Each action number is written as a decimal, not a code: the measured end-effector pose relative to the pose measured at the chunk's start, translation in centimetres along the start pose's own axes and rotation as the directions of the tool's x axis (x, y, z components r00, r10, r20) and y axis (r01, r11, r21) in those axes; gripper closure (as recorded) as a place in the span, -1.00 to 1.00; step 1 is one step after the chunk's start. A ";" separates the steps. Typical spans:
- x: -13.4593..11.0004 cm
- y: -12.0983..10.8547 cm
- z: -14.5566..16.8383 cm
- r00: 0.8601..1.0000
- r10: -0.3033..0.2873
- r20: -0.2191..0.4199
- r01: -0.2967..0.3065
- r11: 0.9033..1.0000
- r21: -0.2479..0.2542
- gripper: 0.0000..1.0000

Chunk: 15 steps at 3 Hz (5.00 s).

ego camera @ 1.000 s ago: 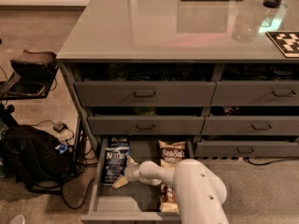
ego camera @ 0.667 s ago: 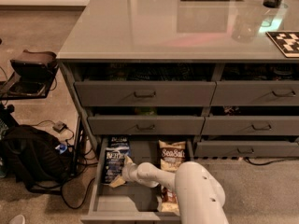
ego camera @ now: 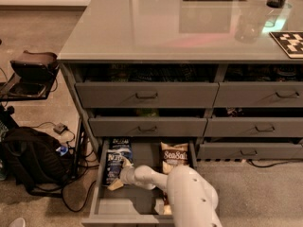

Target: Pick blue chip bag from bottom drawer and place on counter

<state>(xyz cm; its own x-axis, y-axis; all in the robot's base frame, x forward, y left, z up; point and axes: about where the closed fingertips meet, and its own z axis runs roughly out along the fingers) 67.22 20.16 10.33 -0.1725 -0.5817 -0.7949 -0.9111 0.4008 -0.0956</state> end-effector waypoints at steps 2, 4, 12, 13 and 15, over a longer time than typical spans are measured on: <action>0.4 0.3 0.7 1.000 0.015 -0.024 -0.016 1.000 -0.019 -0.64; -0.5 0.2 0.1 1.000 0.015 -0.024 -0.016 1.000 -0.019 0.30; -4.0 -1.3 -34.3 0.973 -0.149 -0.178 0.152 0.988 0.007 1.00; -8.1 0.4 -35.5 0.956 -0.179 -0.232 0.186 0.982 0.009 1.00; -18.5 2.9 -39.4 0.922 -0.241 -0.304 0.298 0.942 0.155 1.00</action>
Offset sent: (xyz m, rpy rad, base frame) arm 0.0118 -0.0084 -0.0721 -0.0837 0.1636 -0.0217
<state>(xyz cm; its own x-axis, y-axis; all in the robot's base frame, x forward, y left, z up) 53.03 4.15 48.36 -0.0528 -0.8481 -0.5272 -0.8515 0.3140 -0.4199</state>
